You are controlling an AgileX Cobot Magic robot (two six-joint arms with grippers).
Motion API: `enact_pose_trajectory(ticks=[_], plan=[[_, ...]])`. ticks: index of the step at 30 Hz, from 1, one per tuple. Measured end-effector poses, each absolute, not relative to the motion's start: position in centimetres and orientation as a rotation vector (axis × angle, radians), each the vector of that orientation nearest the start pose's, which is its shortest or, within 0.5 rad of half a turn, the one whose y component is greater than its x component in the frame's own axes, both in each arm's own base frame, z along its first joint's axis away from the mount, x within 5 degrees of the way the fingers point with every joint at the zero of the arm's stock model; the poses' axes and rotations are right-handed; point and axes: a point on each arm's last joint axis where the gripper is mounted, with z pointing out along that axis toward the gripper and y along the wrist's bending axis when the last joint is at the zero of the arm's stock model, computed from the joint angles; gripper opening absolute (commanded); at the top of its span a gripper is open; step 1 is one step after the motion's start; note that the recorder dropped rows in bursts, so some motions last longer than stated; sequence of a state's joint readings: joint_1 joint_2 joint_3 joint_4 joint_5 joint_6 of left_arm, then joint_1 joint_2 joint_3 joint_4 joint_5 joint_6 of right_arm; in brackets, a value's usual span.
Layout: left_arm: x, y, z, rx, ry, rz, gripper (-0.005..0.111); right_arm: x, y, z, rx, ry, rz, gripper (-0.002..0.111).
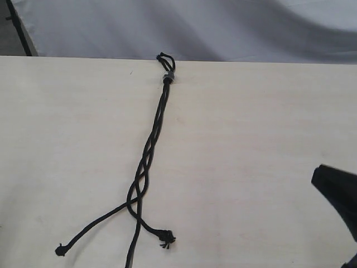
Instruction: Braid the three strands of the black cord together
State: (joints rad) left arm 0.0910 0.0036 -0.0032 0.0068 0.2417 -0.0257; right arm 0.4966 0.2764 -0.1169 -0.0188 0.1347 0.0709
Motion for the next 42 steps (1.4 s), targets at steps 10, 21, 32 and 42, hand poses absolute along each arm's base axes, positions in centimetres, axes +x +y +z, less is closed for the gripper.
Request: enact_pose_trajectory(ticks=[10,21,32,42], plan=[[5.5,0.5,19.2,-0.097,1.723,0.055,0.000,6.3,3.2,18.9,-0.362,1.795,0.393,0.000],[5.5,0.5,19.2,-0.097,1.723,0.055,0.000,5.7,0.0,20.8,0.089,1.551,0.088,0.000],[5.5,0.5,19.2,-0.097,1.723,0.055,0.000,5.6,-0.4,19.7,0.159,1.664,0.032,0.000],[5.5,0.5,19.2,-0.097,1.723,0.055,0.000,5.6,-0.4,19.6,0.160,1.671,0.032,0.000]])
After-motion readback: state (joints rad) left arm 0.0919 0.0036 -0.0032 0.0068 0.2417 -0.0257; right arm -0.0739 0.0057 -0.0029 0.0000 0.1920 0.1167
